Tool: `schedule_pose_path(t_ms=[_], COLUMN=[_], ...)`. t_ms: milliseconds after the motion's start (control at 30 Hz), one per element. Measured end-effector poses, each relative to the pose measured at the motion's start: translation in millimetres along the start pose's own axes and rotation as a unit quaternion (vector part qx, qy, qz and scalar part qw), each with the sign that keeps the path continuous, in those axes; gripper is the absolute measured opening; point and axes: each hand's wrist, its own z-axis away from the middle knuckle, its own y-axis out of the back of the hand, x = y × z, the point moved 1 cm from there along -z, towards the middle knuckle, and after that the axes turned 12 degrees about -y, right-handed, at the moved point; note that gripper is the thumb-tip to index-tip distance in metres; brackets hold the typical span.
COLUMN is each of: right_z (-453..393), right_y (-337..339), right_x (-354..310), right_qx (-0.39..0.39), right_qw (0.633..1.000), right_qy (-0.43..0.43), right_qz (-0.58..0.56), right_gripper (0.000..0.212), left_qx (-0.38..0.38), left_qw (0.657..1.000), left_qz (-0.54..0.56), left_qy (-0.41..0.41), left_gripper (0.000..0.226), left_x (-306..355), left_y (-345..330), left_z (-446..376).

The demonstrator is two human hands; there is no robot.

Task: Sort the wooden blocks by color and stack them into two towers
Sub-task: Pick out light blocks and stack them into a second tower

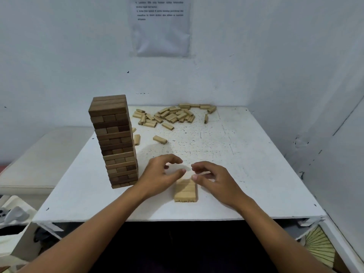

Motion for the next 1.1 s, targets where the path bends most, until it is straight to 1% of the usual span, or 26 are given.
schedule_pose_path(t_ms=[167, 267, 433, 567, 667, 800, 867, 933, 1000, 1033, 1100], right_z=[-31.6, -58.4, -110.3, -154.0, -185.6, -224.4, -240.6, -255.4, -266.4, -270.6, -278.1], right_y=[25.0, 42.2, 72.4, 89.6, 92.3, 86.7, 80.9, 75.7, 71.3, 70.1, 69.8], right_x=[-7.1, -10.3, -7.2, -0.4, 7.4, 12.9, 12.1, 13.1, 14.8, 15.4, 16.6], right_qx=[0.07, 0.1, 0.124, 0.126, 0.118, 0.117, 0.122, 0.123, 0.131, 0.14, 0.157], right_qw=[0.997, 0.995, 0.992, 0.989, 0.987, 0.978, 0.968, 0.953, 0.932, 0.927, 0.936], right_qy=[0.011, 0.002, -0.027, -0.043, -0.04, -0.007, -0.008, -0.027, -0.028, -0.026, -0.032], right_qz=[-0.004, 0.0, 0.03, 0.063, 0.099, 0.175, 0.219, 0.275, 0.337, 0.346, 0.313], right_gripper=[0.017, 0.016, 0.015, 0.017, 0.021, 0.032, 0.04, 0.045, 0.043, 0.041, 0.043], left_qx=[0.04, 0.048, 0.065, 0.096, 0.089, 0.037, 0.009, 0.001, 0.017, 0.033, 0.069], left_qw=[0.998, 0.997, 0.991, 0.979, 0.967, 0.952, 0.944, 0.939, 0.939, 0.941, 0.945], left_qz=[-0.041, -0.058, -0.103, -0.158, -0.207, -0.273, -0.298, -0.31, -0.312, -0.306, -0.285], left_qy=[0.001, 0.009, 0.048, 0.085, 0.119, 0.136, 0.145, 0.15, 0.145, 0.142, 0.142], left_gripper=[0.03, 0.033, 0.036, 0.04, 0.045, 0.052, 0.051, 0.045, 0.036, 0.033, 0.03], left_x=[7.2, 9.0, -6.5, -28.9, -46.2, -65.3, -73.6, -82.6, -90.2, -93.6, -99.3], left_y=[-9.8, -19.8, -36.7, -40.5, -41.4, -45.1, -47.4, -51.1, -52.7, -52.5, -51.1], left_z=[-39.4, -67.6, -122.8, -166.0, -191.5, -211.4, -215.9, -219.5, -221.6, -222.6, -225.1])
